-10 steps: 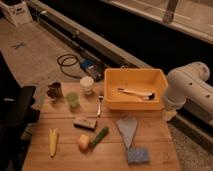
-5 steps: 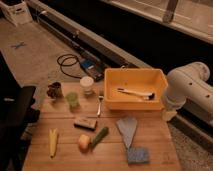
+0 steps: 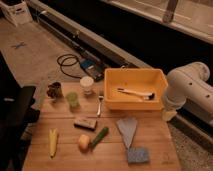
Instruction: Place brush in paper cup
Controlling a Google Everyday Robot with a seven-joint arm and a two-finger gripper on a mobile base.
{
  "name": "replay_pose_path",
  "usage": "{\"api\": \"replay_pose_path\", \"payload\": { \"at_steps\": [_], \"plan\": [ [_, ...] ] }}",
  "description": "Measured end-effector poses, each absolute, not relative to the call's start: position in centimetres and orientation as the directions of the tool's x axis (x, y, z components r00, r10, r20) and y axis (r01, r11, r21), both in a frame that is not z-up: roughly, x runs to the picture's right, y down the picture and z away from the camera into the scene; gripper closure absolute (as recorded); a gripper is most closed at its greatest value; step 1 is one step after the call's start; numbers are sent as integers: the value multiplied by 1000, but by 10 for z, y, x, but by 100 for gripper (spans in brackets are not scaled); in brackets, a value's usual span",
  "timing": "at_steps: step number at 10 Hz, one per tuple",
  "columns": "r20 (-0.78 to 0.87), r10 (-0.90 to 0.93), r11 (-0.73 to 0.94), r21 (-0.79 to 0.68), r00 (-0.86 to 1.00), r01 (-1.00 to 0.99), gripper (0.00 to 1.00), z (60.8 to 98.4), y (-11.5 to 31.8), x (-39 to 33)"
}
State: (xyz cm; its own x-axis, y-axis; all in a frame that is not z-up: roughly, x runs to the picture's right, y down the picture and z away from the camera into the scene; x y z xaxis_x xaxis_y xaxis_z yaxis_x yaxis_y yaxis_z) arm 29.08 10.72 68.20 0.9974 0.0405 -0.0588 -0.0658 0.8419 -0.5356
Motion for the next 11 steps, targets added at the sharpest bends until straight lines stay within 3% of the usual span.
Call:
{"api": "replay_pose_path", "payload": {
  "at_steps": [8,11],
  "plan": [
    [-64,39,845,-531,997,-67,35,682,106,291],
    [-82,50,878,-472,995,-83,35,681,66,292]
  ]
}}
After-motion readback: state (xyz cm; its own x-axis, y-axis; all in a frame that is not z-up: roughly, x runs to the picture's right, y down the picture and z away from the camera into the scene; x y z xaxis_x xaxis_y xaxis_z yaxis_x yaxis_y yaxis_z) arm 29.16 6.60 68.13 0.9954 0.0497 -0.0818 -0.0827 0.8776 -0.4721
